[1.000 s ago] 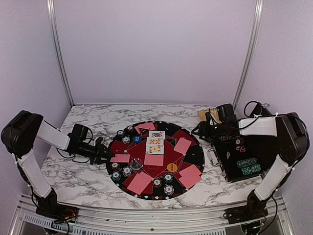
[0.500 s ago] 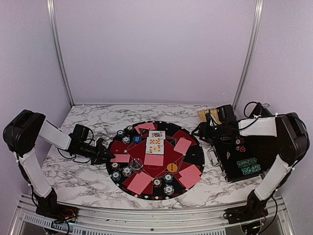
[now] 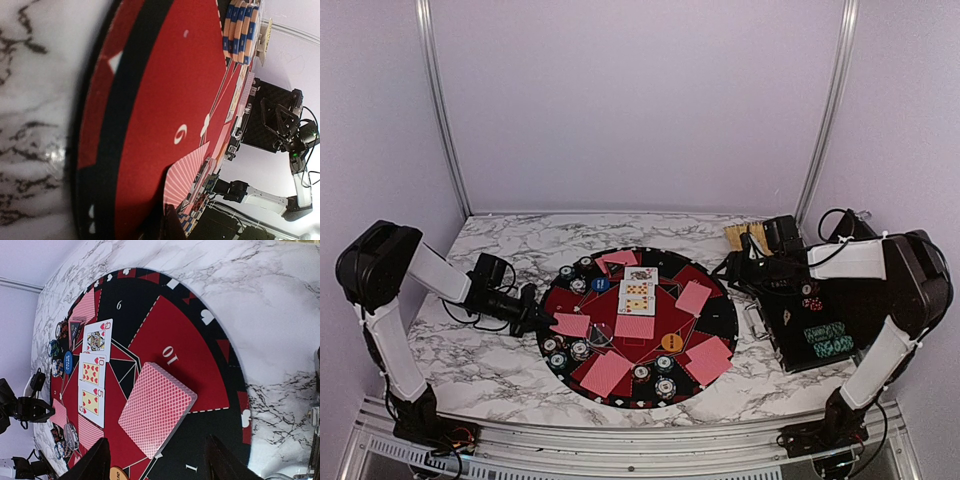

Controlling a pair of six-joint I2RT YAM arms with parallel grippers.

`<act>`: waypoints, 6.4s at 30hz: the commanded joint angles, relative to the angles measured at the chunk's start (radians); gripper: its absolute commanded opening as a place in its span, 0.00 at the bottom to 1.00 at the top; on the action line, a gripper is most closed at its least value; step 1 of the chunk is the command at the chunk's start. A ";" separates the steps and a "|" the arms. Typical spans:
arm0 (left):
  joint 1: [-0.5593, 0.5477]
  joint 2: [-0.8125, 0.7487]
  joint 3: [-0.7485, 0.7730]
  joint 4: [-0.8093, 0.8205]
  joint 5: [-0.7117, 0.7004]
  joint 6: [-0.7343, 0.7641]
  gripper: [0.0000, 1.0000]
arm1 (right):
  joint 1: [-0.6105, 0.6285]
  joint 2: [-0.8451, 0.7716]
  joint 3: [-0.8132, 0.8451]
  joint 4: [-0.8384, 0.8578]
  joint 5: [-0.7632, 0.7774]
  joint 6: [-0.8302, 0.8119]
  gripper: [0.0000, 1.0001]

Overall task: Distribute texas hold em gaming equipment
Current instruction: Pick up the poker card from the dealer area, then distribute the poker card in the community card area, then adjust the poker chips pile in the dealer area.

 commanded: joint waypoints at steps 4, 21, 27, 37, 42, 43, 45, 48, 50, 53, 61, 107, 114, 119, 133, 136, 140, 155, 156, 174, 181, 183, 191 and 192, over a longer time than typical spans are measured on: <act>0.022 0.020 0.045 0.019 -0.014 -0.040 0.00 | 0.011 -0.027 0.001 0.009 0.007 0.005 0.62; 0.032 -0.115 0.108 0.033 0.043 -0.066 0.00 | 0.026 -0.036 0.025 -0.002 0.021 -0.011 0.62; -0.070 -0.156 0.128 0.033 -0.005 -0.110 0.00 | 0.030 -0.050 0.023 -0.011 0.033 -0.015 0.62; -0.299 -0.176 0.170 0.029 -0.184 -0.180 0.00 | 0.031 -0.090 0.003 -0.025 0.044 -0.028 0.62; -0.398 -0.136 0.204 0.011 -0.258 -0.197 0.00 | 0.031 -0.100 -0.007 -0.023 0.042 -0.030 0.62; -0.414 -0.126 0.214 0.006 -0.270 -0.197 0.00 | 0.031 -0.102 -0.007 -0.022 0.041 -0.031 0.62; -0.436 -0.109 0.232 -0.004 -0.288 -0.198 0.00 | 0.030 -0.105 -0.009 -0.023 0.040 -0.035 0.62; -0.459 -0.097 0.257 -0.031 -0.311 -0.188 0.00 | 0.031 -0.110 -0.014 -0.025 0.042 -0.038 0.62; -0.474 -0.087 0.283 -0.080 -0.335 -0.172 0.00 | 0.031 -0.111 -0.017 -0.026 0.043 -0.040 0.62; -0.488 -0.080 0.298 -0.112 -0.360 -0.168 0.00 | 0.030 -0.113 -0.021 -0.022 0.041 -0.041 0.62; -0.533 -0.025 0.344 -0.147 -0.392 -0.168 0.00 | 0.029 -0.116 -0.033 -0.014 0.037 -0.048 0.62; -0.567 -0.069 0.405 -0.398 -0.505 -0.065 0.48 | 0.027 -0.130 -0.048 0.002 0.025 -0.051 0.62; -0.567 -0.095 0.446 -0.433 -0.524 -0.030 0.51 | 0.029 -0.139 -0.049 0.002 0.027 -0.052 0.63; -0.558 -0.125 0.489 -0.481 -0.567 0.012 0.58 | 0.030 -0.146 -0.045 0.000 0.036 -0.058 0.64; -0.431 -0.397 0.322 -0.663 -0.701 0.054 0.84 | 0.086 -0.138 0.010 -0.052 0.099 -0.099 0.69; -0.388 -0.494 0.224 -0.716 -0.722 0.061 0.87 | 0.095 -0.131 0.016 -0.055 0.099 -0.103 0.69; -0.368 -0.572 0.102 -0.740 -0.722 0.059 0.89 | 0.100 -0.123 0.024 -0.057 0.097 -0.103 0.69; -0.366 -0.563 -0.038 -0.640 -0.618 -0.011 0.90 | 0.111 -0.130 0.023 -0.068 0.111 -0.097 0.69; -0.366 -0.559 -0.040 -0.629 -0.609 -0.013 0.90 | 0.111 -0.132 0.021 -0.068 0.112 -0.097 0.69; -0.367 -0.491 -0.084 -0.488 -0.528 -0.092 0.89 | 0.111 -0.142 0.019 -0.072 0.116 -0.098 0.69; -0.369 -0.474 -0.095 -0.458 -0.519 -0.113 0.89 | 0.111 -0.143 0.017 -0.069 0.117 -0.095 0.69; -0.369 -0.472 -0.100 -0.449 -0.517 -0.117 0.89 | 0.111 -0.145 0.017 -0.070 0.117 -0.096 0.69; -0.369 -0.457 -0.104 -0.424 -0.510 -0.128 0.89 | 0.111 -0.147 0.017 -0.073 0.120 -0.095 0.69; -0.370 -0.454 -0.104 -0.420 -0.509 -0.129 0.89 | 0.111 -0.147 0.016 -0.072 0.121 -0.095 0.69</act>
